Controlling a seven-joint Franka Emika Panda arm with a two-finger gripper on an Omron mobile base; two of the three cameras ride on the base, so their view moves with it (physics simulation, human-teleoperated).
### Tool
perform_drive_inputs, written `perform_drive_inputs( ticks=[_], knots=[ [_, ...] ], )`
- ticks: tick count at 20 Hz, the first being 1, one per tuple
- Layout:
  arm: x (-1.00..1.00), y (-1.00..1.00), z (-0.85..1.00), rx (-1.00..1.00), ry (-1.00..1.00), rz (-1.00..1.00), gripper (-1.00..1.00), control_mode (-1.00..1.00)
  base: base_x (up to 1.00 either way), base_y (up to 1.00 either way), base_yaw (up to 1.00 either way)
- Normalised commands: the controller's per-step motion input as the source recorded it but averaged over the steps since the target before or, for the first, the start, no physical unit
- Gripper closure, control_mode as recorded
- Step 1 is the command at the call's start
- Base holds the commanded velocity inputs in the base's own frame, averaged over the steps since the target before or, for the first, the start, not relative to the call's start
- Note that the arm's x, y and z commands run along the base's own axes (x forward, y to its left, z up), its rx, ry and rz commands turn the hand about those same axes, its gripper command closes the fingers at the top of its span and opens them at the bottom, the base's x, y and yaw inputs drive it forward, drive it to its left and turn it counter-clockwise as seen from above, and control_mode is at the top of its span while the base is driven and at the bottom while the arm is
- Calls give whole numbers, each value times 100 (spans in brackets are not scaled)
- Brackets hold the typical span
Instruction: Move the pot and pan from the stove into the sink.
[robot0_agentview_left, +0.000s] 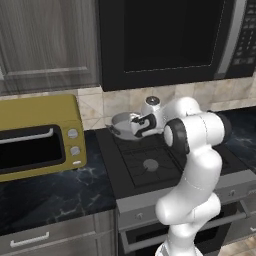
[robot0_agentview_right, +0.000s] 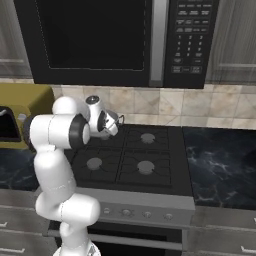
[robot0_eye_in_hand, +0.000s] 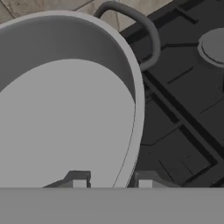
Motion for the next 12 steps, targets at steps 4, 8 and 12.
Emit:
perform_drive_inputs(
  ticks=[4, 8, 12],
  knots=[
    [-59, -23, 36, 0, 0, 0, 100, -100, 0, 0, 0],
    [-59, -25, 45, 1, 0, -1, 100, -100, 0, 0, 0],
    [-62, -28, 50, 3, 0, -1, 100, -100, 0, 0, 0]
  ],
)
